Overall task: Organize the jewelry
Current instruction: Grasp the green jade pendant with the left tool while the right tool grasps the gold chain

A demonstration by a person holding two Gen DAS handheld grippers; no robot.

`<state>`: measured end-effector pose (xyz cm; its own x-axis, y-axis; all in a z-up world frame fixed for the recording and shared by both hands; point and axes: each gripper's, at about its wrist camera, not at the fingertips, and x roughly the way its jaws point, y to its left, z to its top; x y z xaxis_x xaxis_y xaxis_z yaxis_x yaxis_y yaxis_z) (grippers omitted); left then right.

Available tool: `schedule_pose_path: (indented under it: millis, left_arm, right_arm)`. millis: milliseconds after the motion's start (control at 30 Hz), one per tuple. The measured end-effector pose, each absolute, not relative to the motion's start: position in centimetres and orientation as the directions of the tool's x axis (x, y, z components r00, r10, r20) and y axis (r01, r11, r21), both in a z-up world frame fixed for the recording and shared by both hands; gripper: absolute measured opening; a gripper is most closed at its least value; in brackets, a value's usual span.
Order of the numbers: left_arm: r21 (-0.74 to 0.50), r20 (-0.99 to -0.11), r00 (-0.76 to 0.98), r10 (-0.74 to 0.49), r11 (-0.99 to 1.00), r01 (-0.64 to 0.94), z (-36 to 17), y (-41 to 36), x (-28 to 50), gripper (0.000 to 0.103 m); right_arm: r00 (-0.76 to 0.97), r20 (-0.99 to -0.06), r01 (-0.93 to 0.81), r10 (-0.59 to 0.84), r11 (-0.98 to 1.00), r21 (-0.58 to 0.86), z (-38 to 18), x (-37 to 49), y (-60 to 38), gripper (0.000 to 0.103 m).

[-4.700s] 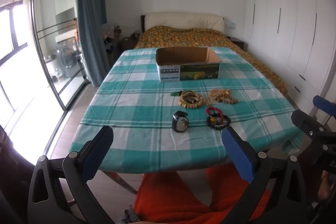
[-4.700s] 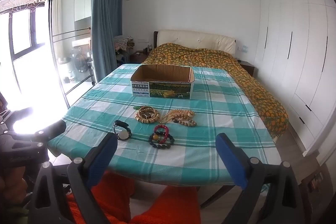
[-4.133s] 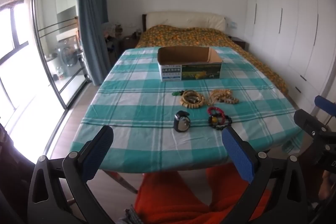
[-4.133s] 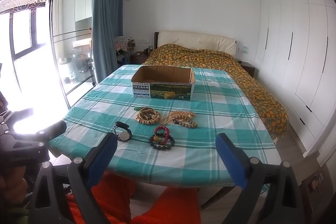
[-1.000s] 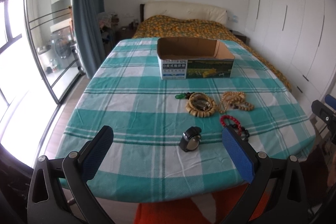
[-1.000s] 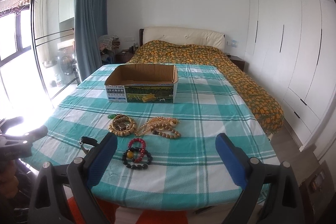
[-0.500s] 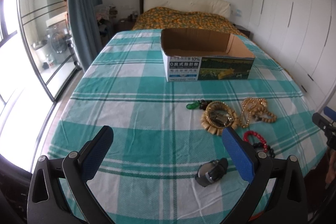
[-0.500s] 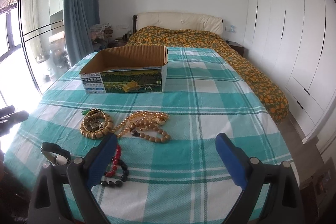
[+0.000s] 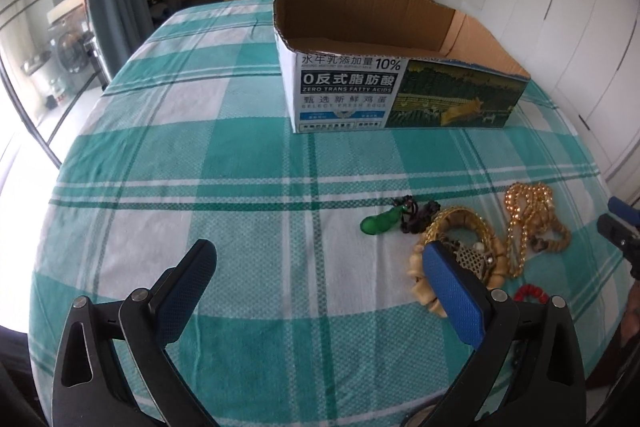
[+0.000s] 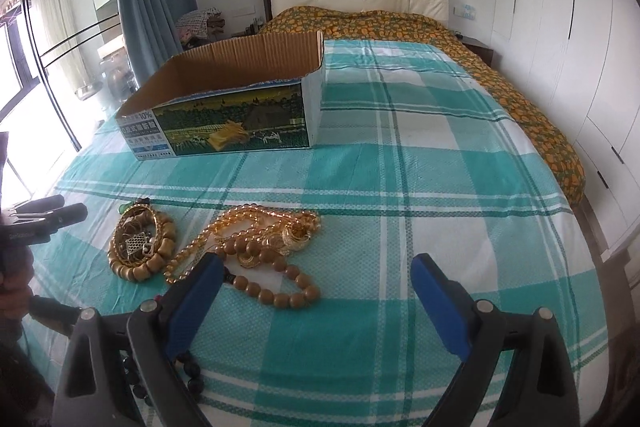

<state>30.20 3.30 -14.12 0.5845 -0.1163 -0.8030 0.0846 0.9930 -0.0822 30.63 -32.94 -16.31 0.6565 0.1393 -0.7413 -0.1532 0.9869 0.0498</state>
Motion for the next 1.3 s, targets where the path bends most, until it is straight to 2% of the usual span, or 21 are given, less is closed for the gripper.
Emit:
schedule_pose_path:
  millis: [233, 367, 633, 767, 867, 900, 1033, 1300]
  left_arm:
    - [-0.107, -0.818, 0.558, -0.138, 0.990, 0.088, -14.7, 3.6, 31.8, 0.102]
    - [-0.109, -0.826, 0.543, -0.149, 0.988, 0.106, -14.7, 3.5, 32.4, 0.102]
    - [-0.119, -0.848, 0.501, -0.169, 0.984, 0.131, -15.9, 3.3, 34.1, 0.102]
    - [-0.100, -0.867, 0.467, -0.176, 0.978, 0.183, -17.2, 2.7, 34.4, 0.102]
    - [0.012, -0.865, 0.490, -0.103, 0.974, 0.227, -17.7, 1.4, 34.3, 0.103]
    - [0.016, -0.858, 0.502, -0.111, 0.970, 0.241, -17.6, 1.1, 34.3, 0.102]
    - [0.011, -0.853, 0.506, -0.125, 0.966, 0.258, -17.6, 0.5, 34.8, 0.103]
    - [0.008, -0.845, 0.520, -0.126, 0.969, 0.247, -17.1, 0.3, 34.5, 0.103]
  right_arm:
    - [0.605, -0.771, -0.197, 0.202, 0.975, 0.100, -17.4, 33.8, -32.4, 0.096]
    - [0.567, -0.785, -0.271, 0.248, 0.957, 0.107, -17.3, 35.7, -31.0, 0.087]
    - [0.436, -0.841, -0.413, 0.321, 0.901, 0.130, -19.9, 38.5, -27.1, 0.087]
    - [0.450, -0.857, -0.489, 0.251, 0.872, -0.001, -20.6, 38.1, -25.1, 0.087]
    - [0.450, -0.862, -0.509, 0.233, 0.860, -0.034, -20.8, 38.0, -24.5, 0.086]
    - [0.450, -0.863, -0.509, 0.232, 0.860, -0.034, -20.8, 38.1, -24.5, 0.086]
    - [0.408, -0.871, -0.479, 0.274, 0.877, 0.051, -21.1, 38.9, -25.3, 0.081]
    - [0.396, -0.873, -0.480, 0.286, 0.875, 0.069, -20.7, 39.1, -24.9, 0.065]
